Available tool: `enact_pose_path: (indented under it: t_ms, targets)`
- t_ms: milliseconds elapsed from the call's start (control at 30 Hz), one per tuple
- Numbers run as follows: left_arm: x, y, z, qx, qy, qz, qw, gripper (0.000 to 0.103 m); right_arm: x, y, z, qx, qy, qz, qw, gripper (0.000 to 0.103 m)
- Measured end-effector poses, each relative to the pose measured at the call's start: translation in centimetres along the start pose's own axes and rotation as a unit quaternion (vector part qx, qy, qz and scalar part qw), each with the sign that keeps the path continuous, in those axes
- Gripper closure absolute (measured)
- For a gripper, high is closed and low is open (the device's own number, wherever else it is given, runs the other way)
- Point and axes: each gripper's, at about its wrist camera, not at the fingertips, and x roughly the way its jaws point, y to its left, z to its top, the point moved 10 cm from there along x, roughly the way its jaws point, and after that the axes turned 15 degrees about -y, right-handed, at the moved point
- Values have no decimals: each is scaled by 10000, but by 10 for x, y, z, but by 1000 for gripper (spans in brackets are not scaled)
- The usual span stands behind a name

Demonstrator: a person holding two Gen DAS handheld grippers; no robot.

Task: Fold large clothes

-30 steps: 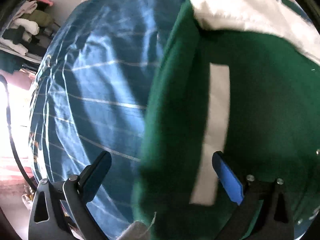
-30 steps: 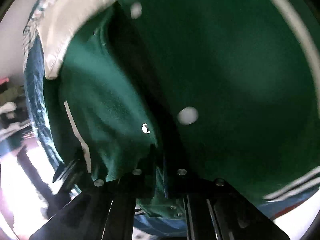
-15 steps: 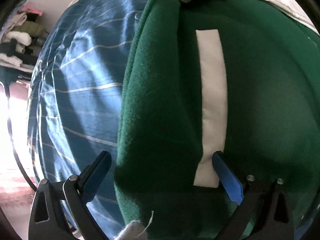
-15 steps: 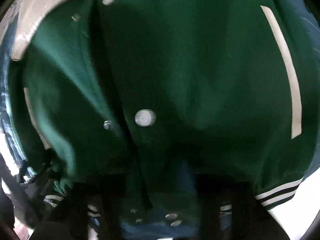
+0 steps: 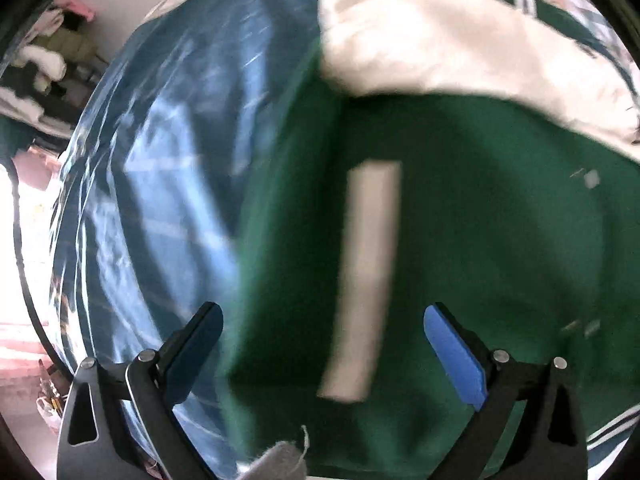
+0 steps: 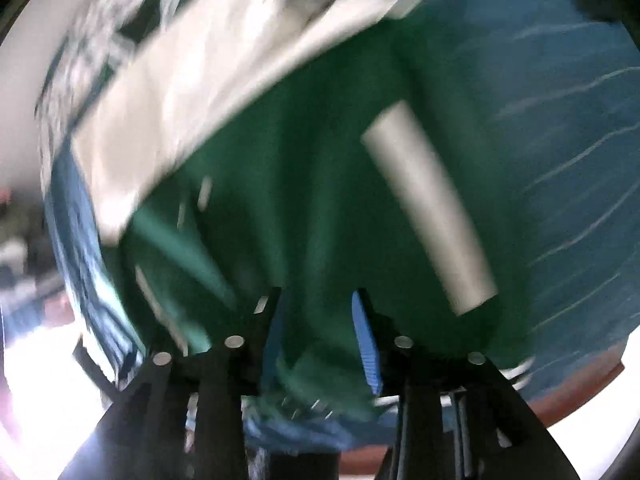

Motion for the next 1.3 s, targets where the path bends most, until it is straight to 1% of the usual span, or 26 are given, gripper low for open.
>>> enact_pose_path:
  t_ms: [67, 133, 200, 267, 300, 367, 433, 467, 500, 533, 567, 600, 667, 700, 767, 800, 833, 867, 900, 933, 1033, 1067, 1100, 1133, 1233, 1300]
  targets:
    - [-3, -46, 24, -68, -51, -244, 9997, 0, -5, -18, 38, 130, -233, -91, 9996, 62]
    - [4, -93, 46, -59, -124, -289, 9995, 0, 3, -33, 69, 193, -374, -18, 9991, 62]
    - [20, -129, 61, 147, -180, -93, 9997, 0, 16, -67, 107, 169, -459, 44, 9988, 62]
    - [42, -158, 68, 621, -204, 419, 9970, 0, 35, -80, 134, 82, -398, 152, 9991, 62]
    - [50, -162, 67, 752, -150, 604, 9952, 0, 40, -110, 154, 45, -371, 275, 9989, 62]
    - [60, -167, 67, 739, -235, 857, 9933, 0, 73, -115, 173, -169, -220, 435, 9987, 62]
    - [58, -163, 65, 604, -342, 913, 9934, 0, 97, -123, 184, -146, -289, 528, 9981, 95]
    - [58, -161, 65, 579, -377, 904, 9935, 0, 106, -127, 187, 9, -355, 543, 9979, 95]
    - [57, -161, 63, 536, -382, 898, 9938, 0, 108, -134, 189, 344, -286, 814, 9957, 96]
    - [57, -159, 62, 458, -365, 888, 9943, 0, 106, -145, 194, 464, -303, 858, 9948, 103]
    - [58, -158, 62, 392, -338, 894, 9947, 0, 103, -169, 201, 339, -479, 328, 9977, 103]
    - [60, -160, 65, 370, -318, 914, 9946, 0, 102, -182, 205, 390, -521, 251, 9976, 103]
    - [61, -158, 66, 364, -270, 1019, 9938, 0, 104, -196, 207, 948, -129, 835, 9919, 103]
    - [63, -157, 69, 368, -245, 1066, 9933, 0, 97, -200, 211, 1028, -101, 875, 9908, 102]
    - [60, -163, 67, 325, -216, 1105, 9931, 0, 83, -191, 217, 786, -158, 1055, 9912, 94]
    - [57, -168, 66, 255, -234, 1106, 9933, 0, 78, -176, 217, 633, -63, 1325, 9891, 81]
    - [58, -168, 67, 198, -290, 1091, 9934, 0, 78, -165, 215, 470, 15, 1426, 9887, 60]
    - [57, -169, 67, 153, -352, 1066, 9936, 0, 79, -152, 210, 241, 61, 1454, 9891, 52]
    - [54, -176, 67, 105, -402, 1045, 9937, 0, 80, -139, 208, -77, 69, 1430, 9897, 45]
    - [55, -176, 68, 1, -466, 992, 9940, 0, 84, -127, 205, -443, 80, 1330, 9901, 45]
    - [58, -172, 69, -291, -514, 770, 9953, 0, 104, -106, 192, -1012, 235, 969, 9899, 46]
    - [60, -171, 69, -352, -508, 697, 9957, 0, 109, -105, 191, -1113, 140, 792, 9905, 55]
    - [60, -170, 69, -414, -506, 627, 9959, 0, 113, -107, 194, -1182, 22, 581, 9913, 78]
    - [60, -169, 69, -478, -508, 563, 9960, 0, 112, -113, 196, -1182, -81, 311, 9925, 83]
    - [61, -167, 68, -534, -494, 482, 9962, 0, 107, -128, 198, -810, -163, 123, 9965, 86]
    - [61, -168, 69, -490, -437, 455, 9968, 0, 103, -122, 194, -1180, -59, -79, 9930, 85]
